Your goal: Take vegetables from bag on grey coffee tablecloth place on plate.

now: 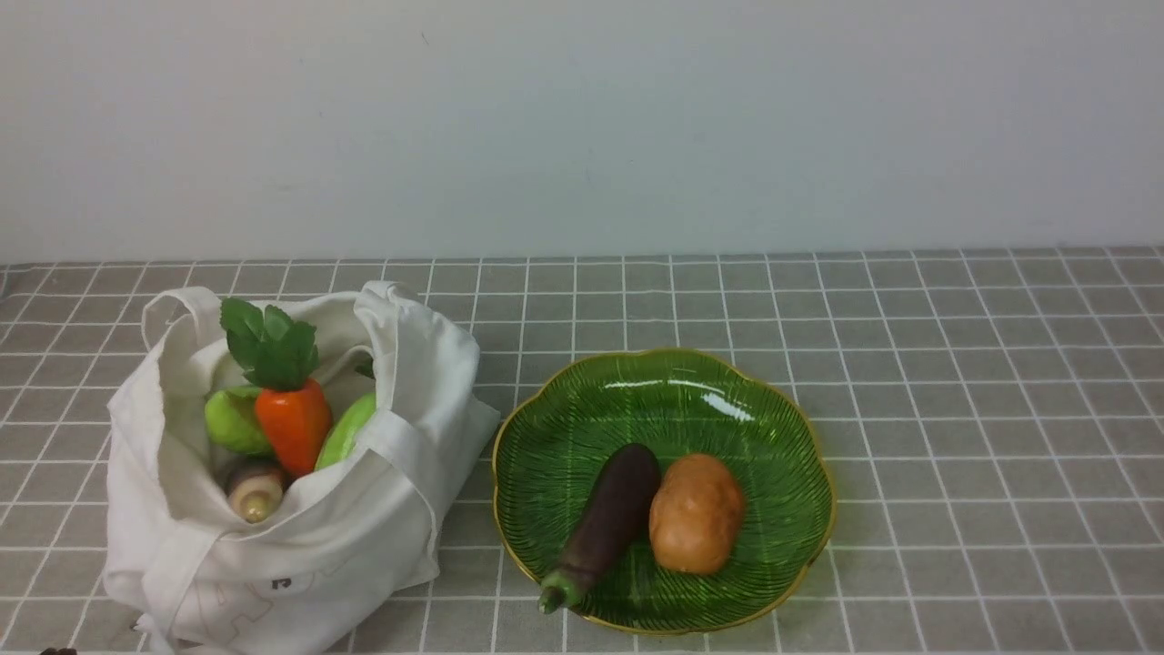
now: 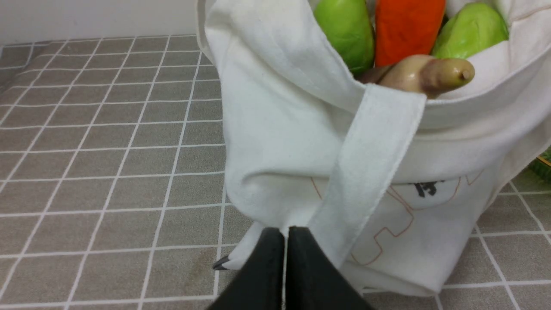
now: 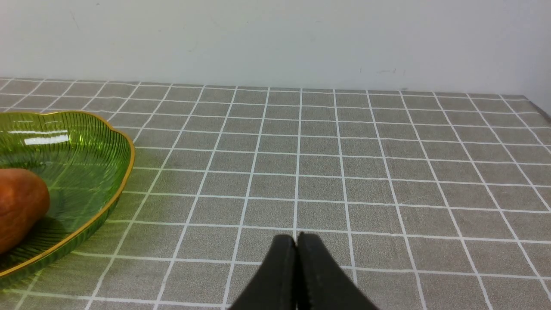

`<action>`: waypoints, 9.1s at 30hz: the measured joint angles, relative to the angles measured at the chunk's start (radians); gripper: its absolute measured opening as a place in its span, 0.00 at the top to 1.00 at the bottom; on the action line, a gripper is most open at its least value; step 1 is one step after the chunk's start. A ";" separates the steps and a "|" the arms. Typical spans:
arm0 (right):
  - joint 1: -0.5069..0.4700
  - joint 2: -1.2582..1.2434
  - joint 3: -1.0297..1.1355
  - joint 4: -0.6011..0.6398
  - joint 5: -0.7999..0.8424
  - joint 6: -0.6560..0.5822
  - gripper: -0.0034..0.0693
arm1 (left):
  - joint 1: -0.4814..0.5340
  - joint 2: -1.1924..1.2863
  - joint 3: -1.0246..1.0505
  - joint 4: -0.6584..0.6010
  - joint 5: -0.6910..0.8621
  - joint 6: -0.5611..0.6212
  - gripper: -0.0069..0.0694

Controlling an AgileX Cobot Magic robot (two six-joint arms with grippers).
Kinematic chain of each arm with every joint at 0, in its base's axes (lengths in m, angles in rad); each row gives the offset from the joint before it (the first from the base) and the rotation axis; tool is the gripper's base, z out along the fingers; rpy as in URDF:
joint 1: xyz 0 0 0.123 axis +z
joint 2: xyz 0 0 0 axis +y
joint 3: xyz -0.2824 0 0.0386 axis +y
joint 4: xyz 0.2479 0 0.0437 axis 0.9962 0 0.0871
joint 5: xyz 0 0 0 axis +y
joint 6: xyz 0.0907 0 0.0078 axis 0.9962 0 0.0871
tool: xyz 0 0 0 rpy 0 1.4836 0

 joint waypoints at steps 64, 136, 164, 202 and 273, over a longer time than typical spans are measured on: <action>0.000 0.000 0.000 0.002 0.000 -0.004 0.97 | 0.000 1.263 -0.909 -0.455 0.270 0.621 0.51; 0.000 0.000 0.000 0.002 0.000 -0.004 0.97 | -0.492 1.756 -1.110 -1.653 -0.150 1.961 0.69; 0.000 0.000 0.000 0.002 0.000 -0.004 0.97 | -0.493 1.543 -1.110 -1.671 -0.355 1.965 0.20; 0.000 0.000 0.000 0.002 0.000 -0.004 0.97 | -0.607 1.045 -0.816 -1.708 -0.866 2.158 0.92; 0.000 0.000 0.000 0.002 0.000 -0.004 0.97 | -0.205 0.334 -0.791 -0.111 0.328 0.180 0.91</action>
